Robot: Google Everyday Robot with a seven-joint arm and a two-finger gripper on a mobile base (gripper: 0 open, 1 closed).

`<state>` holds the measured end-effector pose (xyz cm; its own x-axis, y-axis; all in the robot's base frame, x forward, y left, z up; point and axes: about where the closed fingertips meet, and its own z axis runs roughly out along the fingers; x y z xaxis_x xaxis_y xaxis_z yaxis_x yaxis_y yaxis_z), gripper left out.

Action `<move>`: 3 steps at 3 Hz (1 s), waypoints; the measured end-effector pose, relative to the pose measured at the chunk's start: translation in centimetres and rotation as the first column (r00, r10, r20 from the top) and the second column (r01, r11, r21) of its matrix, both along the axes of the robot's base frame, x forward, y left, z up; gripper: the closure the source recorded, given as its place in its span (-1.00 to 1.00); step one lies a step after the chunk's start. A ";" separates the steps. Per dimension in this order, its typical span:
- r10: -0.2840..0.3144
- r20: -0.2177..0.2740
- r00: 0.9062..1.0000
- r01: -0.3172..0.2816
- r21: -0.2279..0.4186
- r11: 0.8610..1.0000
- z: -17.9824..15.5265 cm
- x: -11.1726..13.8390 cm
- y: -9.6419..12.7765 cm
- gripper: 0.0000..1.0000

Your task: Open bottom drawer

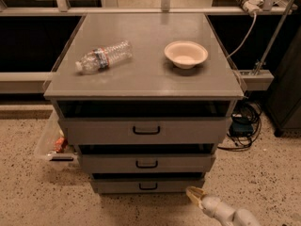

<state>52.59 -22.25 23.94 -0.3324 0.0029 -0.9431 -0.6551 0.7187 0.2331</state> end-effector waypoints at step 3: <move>0.030 0.069 0.997 -0.029 -0.015 0.999 -0.4 3.8 1.5 -0.30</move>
Offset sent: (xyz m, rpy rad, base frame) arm 0.0264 0.0147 -0.0044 0.0121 -0.0570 0.0251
